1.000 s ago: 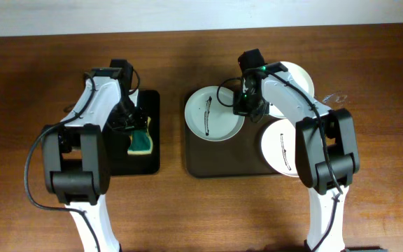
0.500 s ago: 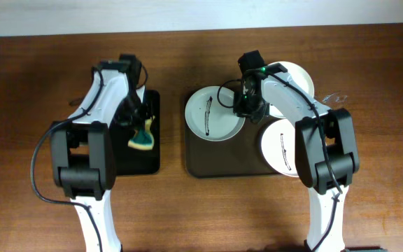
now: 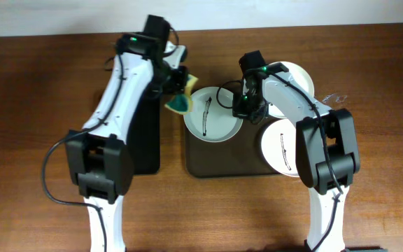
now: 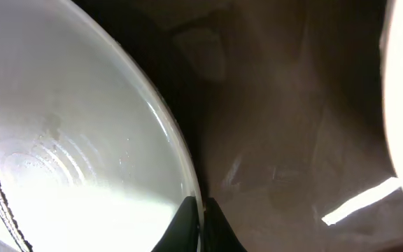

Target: Clean dirty plates on tray and stack at the side

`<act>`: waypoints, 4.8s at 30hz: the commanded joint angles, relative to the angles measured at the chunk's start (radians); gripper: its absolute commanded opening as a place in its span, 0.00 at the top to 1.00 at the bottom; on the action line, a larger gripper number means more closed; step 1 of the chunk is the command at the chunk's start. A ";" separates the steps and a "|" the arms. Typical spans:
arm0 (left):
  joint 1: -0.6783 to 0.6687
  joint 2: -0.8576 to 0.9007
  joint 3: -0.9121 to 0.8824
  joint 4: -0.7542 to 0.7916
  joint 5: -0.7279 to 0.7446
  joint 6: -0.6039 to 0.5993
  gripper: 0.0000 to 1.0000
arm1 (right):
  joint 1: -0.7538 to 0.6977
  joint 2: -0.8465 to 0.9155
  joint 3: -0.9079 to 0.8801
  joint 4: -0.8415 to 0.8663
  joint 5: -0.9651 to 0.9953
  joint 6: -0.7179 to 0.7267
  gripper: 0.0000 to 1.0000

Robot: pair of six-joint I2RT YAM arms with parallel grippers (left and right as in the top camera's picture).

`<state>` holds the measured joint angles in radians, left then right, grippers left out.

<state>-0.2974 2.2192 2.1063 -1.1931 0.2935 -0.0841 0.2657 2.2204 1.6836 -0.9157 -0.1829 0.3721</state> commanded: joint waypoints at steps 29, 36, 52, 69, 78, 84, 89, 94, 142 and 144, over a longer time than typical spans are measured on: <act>-0.136 0.284 0.025 0.094 -0.248 -0.803 1.00 | -0.080 0.013 -0.119 0.106 -0.299 -0.084 0.96; -0.089 0.283 0.053 -0.005 -0.056 -0.857 1.00 | -0.080 0.013 -0.119 0.106 -0.299 -0.084 0.96; -0.101 0.283 0.059 -0.129 -0.077 0.158 1.00 | -0.080 0.013 -0.119 0.106 -0.296 -0.084 0.96; -0.215 0.285 0.131 0.053 -0.033 -0.094 1.00 | -0.078 0.013 -0.119 0.104 -0.296 -0.084 0.96; -0.053 0.285 0.131 0.032 -0.276 -0.545 1.00 | -0.069 0.013 -0.119 0.105 -0.284 -0.084 0.96; -0.074 0.285 0.131 -0.167 -0.063 -0.509 1.00 | -0.069 0.013 -0.119 0.109 -0.280 -0.083 0.96; -0.137 0.285 0.131 -0.161 0.082 -0.411 1.00 | -0.069 0.013 -0.119 0.105 -0.280 -0.083 0.96; -0.094 0.285 0.131 0.023 -0.202 -0.517 1.00 | -0.069 0.013 -0.119 0.105 -0.280 -0.083 0.96; 0.197 0.273 0.935 -0.495 -0.047 -0.228 1.00 | 0.466 -0.441 -0.108 -0.225 1.258 0.142 0.96; 0.197 0.273 0.935 -0.495 -0.047 -0.228 1.00 | 0.509 -0.441 -0.108 -0.222 1.353 0.181 0.96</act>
<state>-0.0998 2.5172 3.0268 -1.6878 0.2325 -0.3317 0.7433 1.7905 1.5711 -1.1385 0.9871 0.5022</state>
